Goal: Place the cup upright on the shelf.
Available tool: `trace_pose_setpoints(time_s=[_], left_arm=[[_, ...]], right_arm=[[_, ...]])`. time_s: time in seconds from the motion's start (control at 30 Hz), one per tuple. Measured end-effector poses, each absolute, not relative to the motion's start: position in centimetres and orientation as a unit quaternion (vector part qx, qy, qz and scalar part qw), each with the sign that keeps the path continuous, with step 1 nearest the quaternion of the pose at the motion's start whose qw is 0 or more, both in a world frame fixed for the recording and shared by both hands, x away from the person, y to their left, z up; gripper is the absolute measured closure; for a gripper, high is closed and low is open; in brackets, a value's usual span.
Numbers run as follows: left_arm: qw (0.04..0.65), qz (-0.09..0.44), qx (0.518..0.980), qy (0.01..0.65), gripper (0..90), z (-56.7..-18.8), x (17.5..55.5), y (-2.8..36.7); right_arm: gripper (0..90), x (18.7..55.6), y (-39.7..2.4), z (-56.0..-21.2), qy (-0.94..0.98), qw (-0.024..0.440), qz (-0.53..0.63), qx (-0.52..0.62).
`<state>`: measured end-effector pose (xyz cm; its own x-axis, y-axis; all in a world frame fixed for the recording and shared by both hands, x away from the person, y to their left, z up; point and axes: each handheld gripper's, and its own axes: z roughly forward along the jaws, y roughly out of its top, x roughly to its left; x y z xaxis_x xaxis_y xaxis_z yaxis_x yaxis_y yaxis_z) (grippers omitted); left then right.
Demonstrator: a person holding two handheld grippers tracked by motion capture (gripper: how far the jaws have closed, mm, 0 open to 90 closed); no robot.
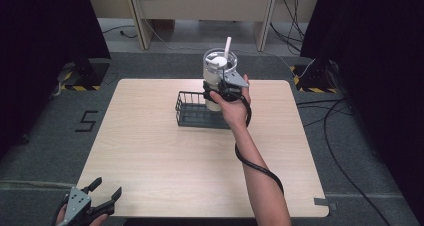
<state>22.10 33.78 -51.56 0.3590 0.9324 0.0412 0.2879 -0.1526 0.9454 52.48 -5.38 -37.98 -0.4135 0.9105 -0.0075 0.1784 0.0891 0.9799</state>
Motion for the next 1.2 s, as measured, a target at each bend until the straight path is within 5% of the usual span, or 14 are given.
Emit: trace_pose_setpoints(time_s=[1.2], left_arm=[[0.471,0.339,0.68,0.447,23.3,-51.6,22.1,33.7]], right_arm=[[10.1,54.6,-4.5,-42.2,0.674,0.336,0.488,0.441]])
